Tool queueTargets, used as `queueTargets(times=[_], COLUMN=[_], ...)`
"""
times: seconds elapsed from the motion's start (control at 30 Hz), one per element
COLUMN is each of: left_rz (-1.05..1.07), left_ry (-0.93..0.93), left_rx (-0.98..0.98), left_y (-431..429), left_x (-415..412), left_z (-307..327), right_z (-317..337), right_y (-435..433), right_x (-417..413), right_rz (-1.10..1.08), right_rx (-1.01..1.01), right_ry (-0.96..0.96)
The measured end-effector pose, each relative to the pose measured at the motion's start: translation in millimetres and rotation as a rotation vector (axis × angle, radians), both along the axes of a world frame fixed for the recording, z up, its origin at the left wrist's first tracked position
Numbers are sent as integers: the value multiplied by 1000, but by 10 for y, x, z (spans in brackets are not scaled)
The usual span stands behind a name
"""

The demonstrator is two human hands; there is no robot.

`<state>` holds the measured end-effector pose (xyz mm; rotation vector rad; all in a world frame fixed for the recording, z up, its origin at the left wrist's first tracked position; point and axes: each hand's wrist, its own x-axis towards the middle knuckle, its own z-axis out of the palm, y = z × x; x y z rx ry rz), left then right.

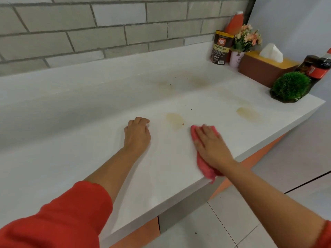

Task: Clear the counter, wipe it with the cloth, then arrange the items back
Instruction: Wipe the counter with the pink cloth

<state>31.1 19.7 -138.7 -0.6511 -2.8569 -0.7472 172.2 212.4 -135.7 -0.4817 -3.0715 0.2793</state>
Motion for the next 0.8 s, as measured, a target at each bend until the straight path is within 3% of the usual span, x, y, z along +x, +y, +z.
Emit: queueTargets(times=[0.17,0.3,0.4,0.47,0.6,0.8], left_rz=[-11,-42,-66,-38,39,58], left_ry=[26,37,42,28,-21,7], left_rx=[31,70,39,-25,-143,-198], left_y=[-50,72,134,113,52,94], left_x=[-285,-504,-696,-848,-1005,-993], left_z=[-33,-36,-16,-20,-92,-150], right_z=[-59,-91,-40,-15,-25,-95], right_y=[49,-485,-692,-611,-131,165], right_x=[-805,-1008,-636,-387,-393,-1206], right_rz=[-215,32,287,324,70,-374], right_rx=[53,28,-21,-68,-69,85], right_ry=[-35,-36,0,-1,9,16])
